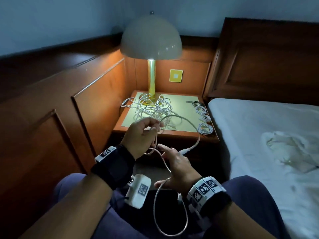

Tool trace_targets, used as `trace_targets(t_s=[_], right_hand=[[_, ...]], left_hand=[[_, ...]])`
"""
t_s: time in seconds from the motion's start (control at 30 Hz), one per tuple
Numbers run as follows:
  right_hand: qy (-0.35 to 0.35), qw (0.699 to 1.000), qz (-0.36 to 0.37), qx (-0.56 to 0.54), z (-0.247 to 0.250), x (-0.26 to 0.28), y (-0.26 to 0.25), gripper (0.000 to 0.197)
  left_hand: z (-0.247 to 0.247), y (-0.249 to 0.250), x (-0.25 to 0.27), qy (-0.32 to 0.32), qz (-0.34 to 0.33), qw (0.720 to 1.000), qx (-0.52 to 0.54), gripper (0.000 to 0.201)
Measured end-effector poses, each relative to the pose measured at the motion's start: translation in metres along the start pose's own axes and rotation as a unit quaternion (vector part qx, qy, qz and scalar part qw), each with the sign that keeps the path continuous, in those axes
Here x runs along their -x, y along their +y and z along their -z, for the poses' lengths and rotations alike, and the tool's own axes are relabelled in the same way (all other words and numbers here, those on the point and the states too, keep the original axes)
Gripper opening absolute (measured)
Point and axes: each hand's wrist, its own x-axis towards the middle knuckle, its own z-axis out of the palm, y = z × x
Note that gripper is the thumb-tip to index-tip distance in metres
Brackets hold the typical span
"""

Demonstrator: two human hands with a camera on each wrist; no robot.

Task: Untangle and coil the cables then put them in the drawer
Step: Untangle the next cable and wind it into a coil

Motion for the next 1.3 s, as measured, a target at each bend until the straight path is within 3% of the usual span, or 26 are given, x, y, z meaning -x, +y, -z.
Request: trace_targets(t_s=[0.07,0.17,0.23,0.33,0.4,0.47,0.5,0.57,0.63,0.7,0.77,0.93,1.0,1.13,1.17,1.23,1.3], right_hand=[[-0.018,0.998,-0.042,0.037,0.008,0.009,0.004,0.134],[-0.043,0.994,-0.094,0.027,0.030,0.011,0.018,0.137],[-0.048,0.991,-0.123,-0.025,0.044,0.012,0.028,0.123],[0.048,0.973,-0.177,-0.138,0.049,0.021,0.043,0.095],[0.093,0.953,-0.203,-0.205,0.043,0.029,0.050,0.086],[0.075,0.943,-0.201,-0.255,0.039,0.031,0.051,0.076],[0.050,0.933,-0.194,-0.299,0.038,0.029,0.051,0.065],[-0.006,0.884,-0.183,-0.430,0.043,0.025,0.042,0.047],[-0.054,0.836,-0.169,-0.520,0.046,0.019,0.035,0.047],[-0.069,0.813,-0.150,-0.558,0.046,0.012,0.030,0.037],[-0.040,0.788,-0.140,-0.599,0.045,0.003,0.029,0.021],[0.142,0.692,-0.218,-0.673,0.060,-0.016,0.042,0.030],[0.197,0.665,-0.227,-0.684,0.068,-0.019,0.053,0.024],[0.296,0.616,-0.242,-0.688,0.075,-0.021,0.073,0.023],[0.310,0.618,-0.247,-0.679,0.076,-0.021,0.076,0.024],[0.315,0.650,-0.249,-0.645,0.074,-0.022,0.079,0.025],[0.296,0.723,-0.242,-0.575,0.067,-0.025,0.078,0.028]], left_hand=[[0.006,0.009,-0.001,0.017,-0.015,1.000,-0.020,0.025],[0.015,0.017,-0.005,0.016,-0.032,0.998,-0.044,0.025],[0.019,0.010,-0.009,0.009,-0.037,0.997,-0.072,0.028],[0.013,-0.015,-0.002,-0.027,-0.007,0.997,-0.065,0.026],[0.002,-0.040,0.014,-0.047,0.029,0.998,-0.030,0.021],[-0.010,-0.061,0.030,-0.065,0.059,0.996,0.002,0.024],[-0.015,-0.068,0.034,-0.071,0.070,0.995,0.002,0.028],[-0.020,-0.079,0.030,-0.069,0.069,0.995,-0.036,0.025],[-0.017,-0.085,0.018,-0.042,0.057,0.995,-0.068,0.014],[-0.013,-0.091,0.009,-0.012,0.066,0.994,-0.084,0.011],[-0.010,-0.099,0.006,-0.005,0.074,0.991,-0.111,0.015],[0.002,-0.114,-0.001,-0.050,0.055,0.970,-0.233,0.008],[0.002,-0.118,-0.004,-0.082,0.035,0.958,-0.273,0.008],[0.000,-0.121,-0.007,-0.102,0.086,0.944,-0.303,0.029],[-0.001,-0.122,-0.007,-0.100,0.097,0.940,-0.312,0.034],[-0.003,-0.122,-0.006,-0.114,0.077,0.935,-0.327,0.032],[-0.008,-0.119,-0.001,-0.149,0.038,0.939,-0.308,0.019]])
